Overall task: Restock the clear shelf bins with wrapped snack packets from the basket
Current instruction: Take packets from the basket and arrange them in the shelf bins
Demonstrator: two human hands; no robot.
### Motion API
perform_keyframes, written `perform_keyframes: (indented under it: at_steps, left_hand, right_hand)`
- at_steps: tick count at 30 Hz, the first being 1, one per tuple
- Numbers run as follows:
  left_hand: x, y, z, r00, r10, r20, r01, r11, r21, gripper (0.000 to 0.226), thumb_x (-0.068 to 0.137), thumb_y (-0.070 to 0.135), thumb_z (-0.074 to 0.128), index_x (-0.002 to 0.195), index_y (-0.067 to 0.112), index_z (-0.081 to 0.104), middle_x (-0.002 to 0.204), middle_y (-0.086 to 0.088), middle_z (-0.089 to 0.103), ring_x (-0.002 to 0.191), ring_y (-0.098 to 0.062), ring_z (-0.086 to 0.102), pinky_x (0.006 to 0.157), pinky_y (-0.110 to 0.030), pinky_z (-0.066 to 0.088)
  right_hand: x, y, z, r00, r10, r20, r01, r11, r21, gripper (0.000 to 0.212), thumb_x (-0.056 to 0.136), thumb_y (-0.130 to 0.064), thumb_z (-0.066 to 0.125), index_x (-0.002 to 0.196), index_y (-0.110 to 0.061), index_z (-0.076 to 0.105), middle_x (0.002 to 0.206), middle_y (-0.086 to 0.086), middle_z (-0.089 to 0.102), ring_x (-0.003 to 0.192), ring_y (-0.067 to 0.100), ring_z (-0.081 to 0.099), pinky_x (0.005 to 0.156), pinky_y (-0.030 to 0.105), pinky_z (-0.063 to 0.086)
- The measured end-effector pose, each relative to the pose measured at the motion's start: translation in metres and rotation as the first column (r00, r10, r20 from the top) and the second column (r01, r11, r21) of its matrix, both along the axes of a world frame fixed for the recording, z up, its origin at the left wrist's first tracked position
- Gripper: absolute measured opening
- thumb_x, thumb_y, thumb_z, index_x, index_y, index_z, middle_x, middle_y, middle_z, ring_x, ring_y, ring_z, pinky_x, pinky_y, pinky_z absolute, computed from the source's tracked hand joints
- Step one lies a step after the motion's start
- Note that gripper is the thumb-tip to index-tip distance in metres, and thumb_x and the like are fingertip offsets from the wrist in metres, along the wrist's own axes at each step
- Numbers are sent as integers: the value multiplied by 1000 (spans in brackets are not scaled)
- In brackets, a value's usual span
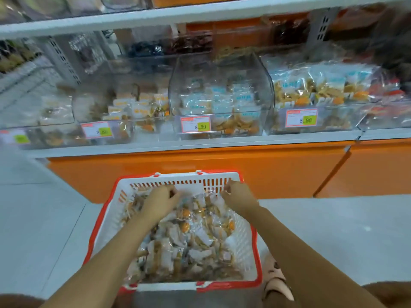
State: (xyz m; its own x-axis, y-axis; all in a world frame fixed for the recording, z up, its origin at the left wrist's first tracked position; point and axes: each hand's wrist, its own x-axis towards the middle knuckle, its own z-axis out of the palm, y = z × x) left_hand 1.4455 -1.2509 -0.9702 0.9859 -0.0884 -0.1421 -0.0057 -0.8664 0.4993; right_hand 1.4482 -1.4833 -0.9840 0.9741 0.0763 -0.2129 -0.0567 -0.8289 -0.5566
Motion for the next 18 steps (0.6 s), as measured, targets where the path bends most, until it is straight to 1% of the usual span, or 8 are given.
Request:
perform_keyframes:
  at_steps: [2,4,5,8,10,12,14,18]
  left_hand:
    - [-9,25,-24,989,52,-138,-43,997,64,20,95,33,55,103,15,62,87,-1,65,85,-20,63,63,-25,40]
    - [-16,44,-43,971,112,-209,-93,991,101,39,94,36,55,125,12,56,111,-6,64,104,-24,60,81,-29,46]
    - [-19,51,-51,969,110,-222,-84,989,123,41,95,37,54,127,12,55,113,-8,63,108,-24,59,87,-31,46]
    - [-25,62,-75,954,123,-275,-67,976,206,38,97,35,50,127,13,55,112,-9,63,107,-24,58,86,-29,44]
    - [-24,62,-82,941,143,-307,-74,971,227,32,96,34,50,119,12,54,113,-9,60,105,-24,58,81,-28,45]
    - [-19,60,-85,937,175,-301,-106,967,233,20,98,31,47,103,13,51,98,-6,57,96,-21,58,71,-26,41]
    - [-11,59,-84,928,206,-311,-139,964,226,23,99,31,44,100,10,53,99,-7,58,92,-21,58,68,-26,40]
    - [6,67,-83,903,140,-406,-56,975,213,32,96,31,48,121,12,58,118,-9,60,108,-24,57,84,-29,45]
  right_hand:
    - [0,15,-26,989,-56,-139,66,996,67,36,94,-29,53,124,-7,53,116,10,63,96,22,60,79,32,51]
    - [3,26,-47,966,-89,-243,132,978,164,46,90,-27,61,130,-7,47,117,10,62,96,21,60,73,30,52]
    - [5,30,-55,957,-99,-273,160,965,209,47,88,-23,64,129,-6,48,116,10,62,100,23,61,77,32,53]
    - [15,37,-69,947,-130,-294,189,965,182,40,87,-14,65,124,-4,52,117,9,61,111,26,58,84,27,46]
    - [24,37,-83,925,-222,-307,281,946,161,51,84,-14,68,128,-2,46,122,12,56,114,29,55,83,28,43]
    - [35,36,-105,907,-266,-327,329,932,153,68,75,-21,73,133,-3,42,128,15,52,115,32,53,88,35,46]
    - [49,32,-153,898,-285,-334,357,918,175,76,68,-28,73,132,-6,39,123,13,56,109,31,57,89,42,52]
    - [46,48,-154,895,-360,-262,404,904,138,46,68,-30,77,106,-15,55,93,3,63,86,23,64,71,34,54]
